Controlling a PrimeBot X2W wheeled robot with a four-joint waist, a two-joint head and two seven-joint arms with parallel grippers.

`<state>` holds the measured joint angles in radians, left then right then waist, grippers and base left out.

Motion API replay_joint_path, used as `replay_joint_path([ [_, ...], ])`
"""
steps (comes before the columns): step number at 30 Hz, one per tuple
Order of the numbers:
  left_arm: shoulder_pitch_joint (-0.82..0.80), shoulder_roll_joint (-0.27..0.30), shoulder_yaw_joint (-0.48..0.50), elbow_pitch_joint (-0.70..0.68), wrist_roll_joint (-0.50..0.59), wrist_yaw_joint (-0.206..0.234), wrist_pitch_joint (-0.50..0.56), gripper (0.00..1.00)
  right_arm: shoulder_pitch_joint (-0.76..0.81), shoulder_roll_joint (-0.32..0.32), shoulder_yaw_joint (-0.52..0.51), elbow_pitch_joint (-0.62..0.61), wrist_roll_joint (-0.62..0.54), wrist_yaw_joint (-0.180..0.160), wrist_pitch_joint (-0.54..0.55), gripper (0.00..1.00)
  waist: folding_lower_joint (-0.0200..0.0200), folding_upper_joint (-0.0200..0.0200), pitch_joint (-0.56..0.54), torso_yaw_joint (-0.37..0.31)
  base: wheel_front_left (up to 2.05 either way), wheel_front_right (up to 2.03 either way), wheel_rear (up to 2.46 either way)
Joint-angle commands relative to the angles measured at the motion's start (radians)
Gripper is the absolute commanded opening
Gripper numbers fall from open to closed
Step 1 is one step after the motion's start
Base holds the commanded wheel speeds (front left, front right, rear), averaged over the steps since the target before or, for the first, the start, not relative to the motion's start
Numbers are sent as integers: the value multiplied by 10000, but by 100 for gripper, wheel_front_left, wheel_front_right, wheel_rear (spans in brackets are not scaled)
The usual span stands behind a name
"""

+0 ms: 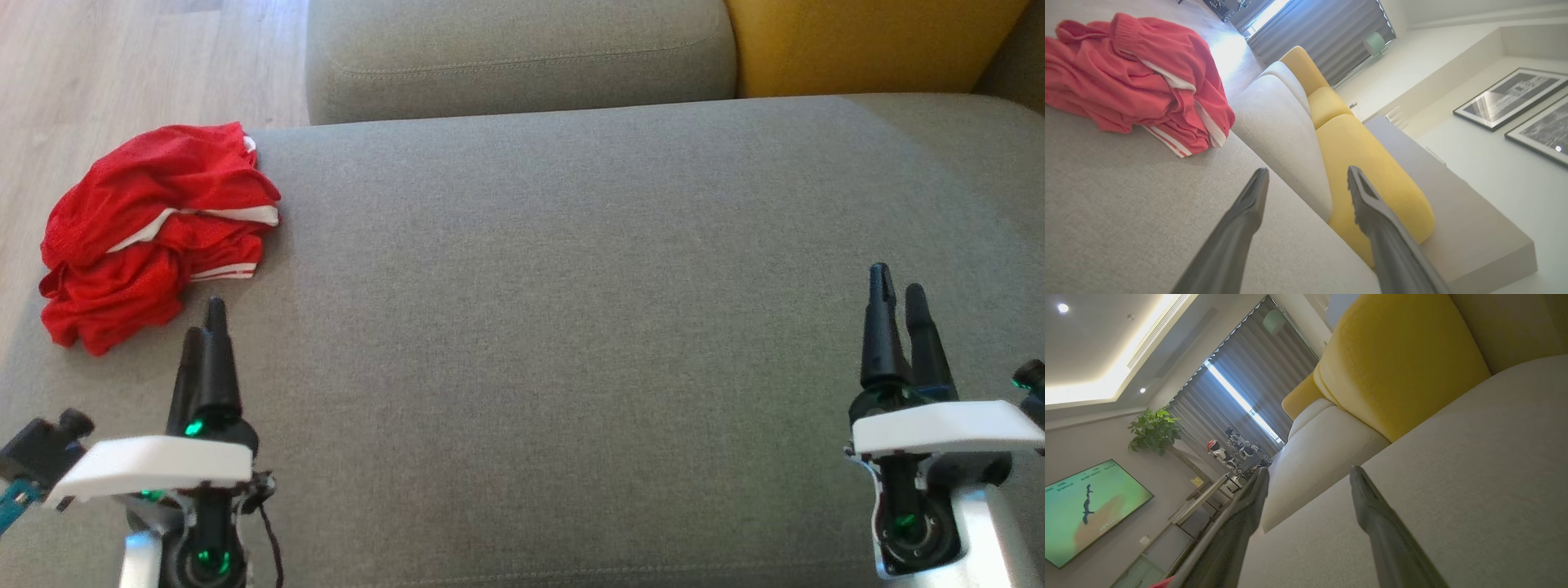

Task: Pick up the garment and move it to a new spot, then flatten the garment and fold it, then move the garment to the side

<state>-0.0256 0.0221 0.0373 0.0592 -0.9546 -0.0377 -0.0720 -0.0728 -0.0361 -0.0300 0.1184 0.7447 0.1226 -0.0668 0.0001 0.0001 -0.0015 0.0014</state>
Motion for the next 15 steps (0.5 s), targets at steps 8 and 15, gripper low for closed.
replay_joint_path([
  [8,-410,164,-492,-634,2438,322,-318,100,-629,-91,431,-571,-2090,46,-361,100,-1,-1,-27,-47,0,0,0],
  [15,-339,552,-1355,-592,4126,893,-523,100,-553,-97,675,-489,-3422,50,-567,100,-1,-1,-30,-114,0,0,0],
])
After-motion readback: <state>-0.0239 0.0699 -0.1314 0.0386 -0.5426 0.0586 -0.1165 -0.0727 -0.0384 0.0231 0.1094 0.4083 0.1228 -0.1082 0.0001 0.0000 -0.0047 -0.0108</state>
